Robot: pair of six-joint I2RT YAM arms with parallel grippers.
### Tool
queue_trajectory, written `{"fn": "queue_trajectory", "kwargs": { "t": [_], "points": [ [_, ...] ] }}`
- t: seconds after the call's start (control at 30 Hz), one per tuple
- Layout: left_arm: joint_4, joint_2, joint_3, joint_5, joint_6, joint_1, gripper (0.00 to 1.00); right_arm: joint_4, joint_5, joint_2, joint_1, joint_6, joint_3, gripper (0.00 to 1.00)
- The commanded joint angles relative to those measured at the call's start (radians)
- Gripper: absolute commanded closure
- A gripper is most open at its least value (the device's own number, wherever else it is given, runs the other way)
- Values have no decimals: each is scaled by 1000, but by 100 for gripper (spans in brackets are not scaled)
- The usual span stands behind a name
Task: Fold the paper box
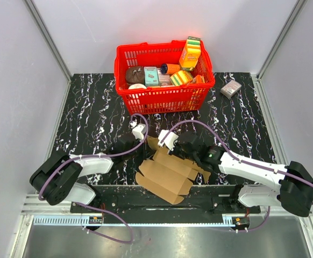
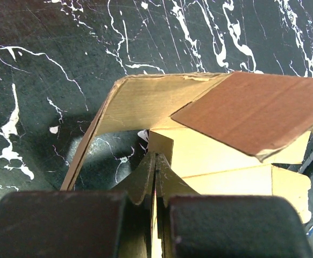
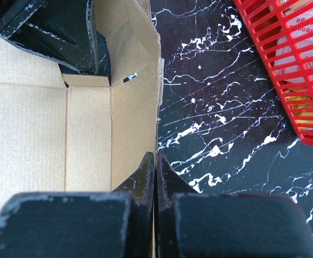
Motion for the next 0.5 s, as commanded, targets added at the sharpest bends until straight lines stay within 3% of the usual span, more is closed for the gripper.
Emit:
{"fn": "queue_trajectory", "kwargs": {
  "t": [0.0,0.47],
  "points": [
    [76,-26,-8,30,-3,-11,100,13,-19,0,12,-17,0,100],
    [130,-25,-54,28,-49,-36,100,27,-11,-21,10,-51,-11,100]
  ]
}}
